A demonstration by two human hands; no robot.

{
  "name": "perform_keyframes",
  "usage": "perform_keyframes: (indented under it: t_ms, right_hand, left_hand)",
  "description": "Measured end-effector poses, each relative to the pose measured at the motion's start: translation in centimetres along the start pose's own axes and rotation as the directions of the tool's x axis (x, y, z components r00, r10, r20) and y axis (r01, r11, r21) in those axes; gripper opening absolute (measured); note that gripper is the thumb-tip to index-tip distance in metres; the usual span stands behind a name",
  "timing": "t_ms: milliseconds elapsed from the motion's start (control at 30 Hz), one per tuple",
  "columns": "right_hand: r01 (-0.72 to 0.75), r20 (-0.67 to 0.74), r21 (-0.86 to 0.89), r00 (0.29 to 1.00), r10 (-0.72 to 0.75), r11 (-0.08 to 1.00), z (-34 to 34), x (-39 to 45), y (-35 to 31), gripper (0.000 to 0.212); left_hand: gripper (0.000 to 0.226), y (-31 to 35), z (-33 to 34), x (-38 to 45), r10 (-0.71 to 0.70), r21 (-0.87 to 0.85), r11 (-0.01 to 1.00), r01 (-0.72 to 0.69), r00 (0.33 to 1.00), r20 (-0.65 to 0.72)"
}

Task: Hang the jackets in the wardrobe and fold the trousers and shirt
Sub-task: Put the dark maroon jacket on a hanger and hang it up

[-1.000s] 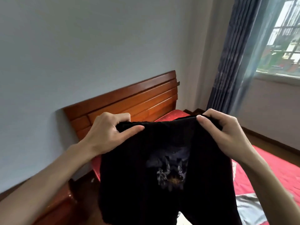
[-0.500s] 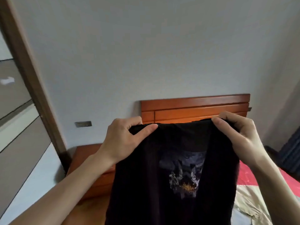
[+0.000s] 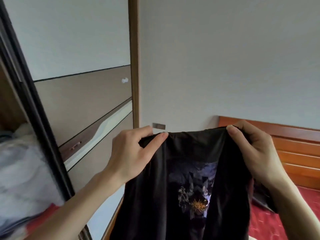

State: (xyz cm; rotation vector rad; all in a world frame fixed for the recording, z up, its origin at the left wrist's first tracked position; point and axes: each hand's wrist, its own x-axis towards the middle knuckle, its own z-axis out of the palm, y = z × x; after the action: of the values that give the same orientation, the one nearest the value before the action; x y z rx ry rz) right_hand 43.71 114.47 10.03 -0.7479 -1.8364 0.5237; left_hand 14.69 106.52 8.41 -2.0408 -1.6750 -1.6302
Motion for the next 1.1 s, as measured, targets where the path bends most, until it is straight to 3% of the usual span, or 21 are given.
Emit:
perform_keyframes:
  t_ms: [133, 267, 400, 533, 667, 800, 900, 1100]
  right_hand:
    - [0.049, 0.07, 0.108, 0.996, -0.057, 0.993, 5.2, 1.4, -1.8, 0.027]
    - [0.085, 0.197, 0.261, 0.971, -0.139, 0.962, 10.1, 3.6, -3.0, 0.03]
    - [0.087, 0.303, 0.395, 0.927, -0.219, 0.915, 15.2, 6.1, -4.8, 0.032]
    - [0.087, 0.376, 0.492, 0.876, -0.302, 0.866, 19.7, 7.7, -6.8, 0.032]
    - [0.137, 0.41, 0.572, 0.806, -0.427, 0.809, 24.2, 8.8, -8.2, 0.043]
    - [0.101, 0.441, 0.664, 0.748, -0.496, 0.741, 29.1, 10.1, -10.6, 0.036]
    - [0.06, 0.459, 0.719, 0.707, -0.538, 0.693, 32.4, 11.3, -13.0, 0.038]
    - [0.072, 0.4, 0.805, 0.669, -0.627, 0.59, 38.3, 14.6, -18.7, 0.045]
  left_hand:
    - [0.034, -0.6, -5.6, -2.1, -0.005, 0.08, 0.997, 0.011, 0.997, -0.072]
    - [0.056, -1.6, -10.4, -3.6, -0.098, 0.178, 0.975, 0.133, 0.977, -0.188]
    - [0.054, -1.5, -14.8, -5.1, -0.102, 0.266, 0.946, 0.183, 0.951, -0.291]
    - [0.059, -0.6, -18.8, -6.5, -0.122, 0.418, 0.856, 0.304, 0.905, -0.407]
    - [0.055, -0.2, -21.7, -8.6, -0.155, 0.462, 0.777, 0.427, 0.842, -0.517]
    - [0.04, 0.8, -24.1, -9.2, -0.084, 0.557, 0.667, 0.495, 0.793, -0.604]
    - [0.053, 1.1, -26.7, -9.1, -0.099, 0.554, 0.622, 0.553, 0.758, -0.645]
    - [0.065, 1.3, -33.2, -7.5, -0.15, 0.491, 0.626, 0.606, 0.712, -0.686]
